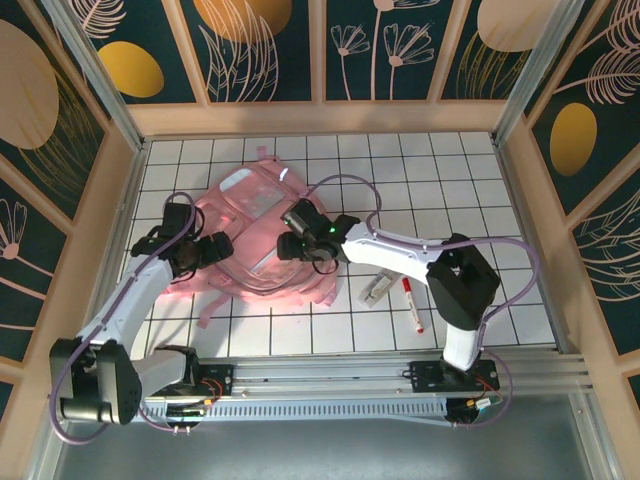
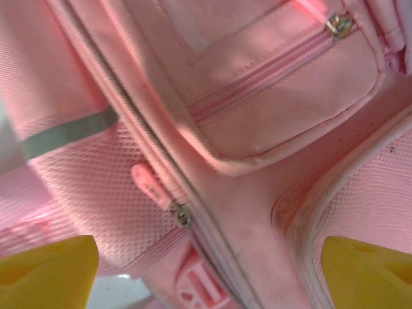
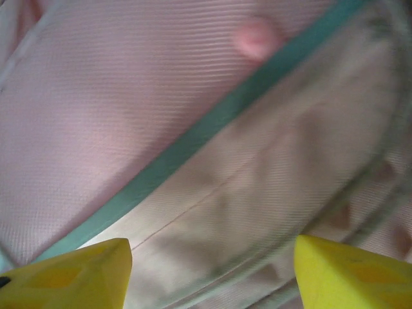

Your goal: Pack books, pencil case, and school supplies into a backpack

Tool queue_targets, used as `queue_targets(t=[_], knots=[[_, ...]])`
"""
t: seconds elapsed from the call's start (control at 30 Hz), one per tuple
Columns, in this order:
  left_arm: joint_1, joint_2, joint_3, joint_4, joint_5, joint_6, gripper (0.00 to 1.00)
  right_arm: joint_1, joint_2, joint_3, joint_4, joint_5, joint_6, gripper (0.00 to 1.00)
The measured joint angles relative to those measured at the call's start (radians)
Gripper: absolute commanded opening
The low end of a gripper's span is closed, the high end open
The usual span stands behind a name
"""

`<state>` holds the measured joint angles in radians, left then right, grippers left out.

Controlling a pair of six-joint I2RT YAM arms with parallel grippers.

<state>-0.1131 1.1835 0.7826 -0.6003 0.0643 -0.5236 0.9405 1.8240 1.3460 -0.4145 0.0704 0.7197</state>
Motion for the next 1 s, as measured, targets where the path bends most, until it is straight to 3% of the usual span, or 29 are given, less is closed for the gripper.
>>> queue_targets(t=[0.03, 0.07, 0.17, 0.33, 0.4, 0.57, 0.67, 0.77, 0.9, 0.97, 1.0], knots=[[0.0, 0.025, -0.013, 0.024, 0.03, 0.003, 0.88, -0.02, 0.0, -0.01, 0.015, -0.006, 0.035, 0.62], [0.0, 0.046, -0.029, 0.046, 0.065, 0.011, 0.99, -0.037, 0.0, -0.023, 0.031, -0.011, 0.066, 0.61], [0.001, 0.095, -0.087, 0.109, 0.199, 0.024, 0.99, -0.078, 0.0, -0.051, 0.063, -0.024, 0.143, 0.56], [0.008, 0.072, -0.126, 0.148, 0.304, 0.033, 0.95, -0.1, 0.001, -0.078, 0.163, -0.065, 0.215, 0.11], [0.007, 0.044, -0.149, 0.161, 0.346, 0.039, 0.92, -0.117, 0.001, -0.113, 0.219, -0.089, 0.225, 0.02], [-0.079, -0.022, -0.198, 0.185, 0.467, 0.04, 0.9, -0.211, 0.002, -0.126, 0.282, -0.169, 0.178, 0.0], [-0.159, -0.057, -0.192, 0.168, 0.513, 0.052, 0.87, -0.278, 0.017, -0.107, 0.315, -0.233, 0.103, 0.0], [-0.183, -0.083, -0.138, 0.105, 0.529, 0.098, 0.82, -0.353, 0.045, -0.095, 0.373, -0.314, 0.031, 0.0], [-0.183, -0.109, -0.028, 0.076, 0.526, 0.14, 0.87, -0.454, 0.108, -0.045, 0.393, -0.42, -0.074, 0.0], [-0.183, -0.118, 0.016, 0.089, 0.505, 0.168, 0.98, -0.494, 0.138, -0.003, 0.379, -0.463, -0.125, 0.0], [-0.183, -0.117, 0.042, 0.092, 0.481, 0.192, 0.99, -0.514, 0.15, 0.021, 0.37, -0.485, -0.148, 0.0]])
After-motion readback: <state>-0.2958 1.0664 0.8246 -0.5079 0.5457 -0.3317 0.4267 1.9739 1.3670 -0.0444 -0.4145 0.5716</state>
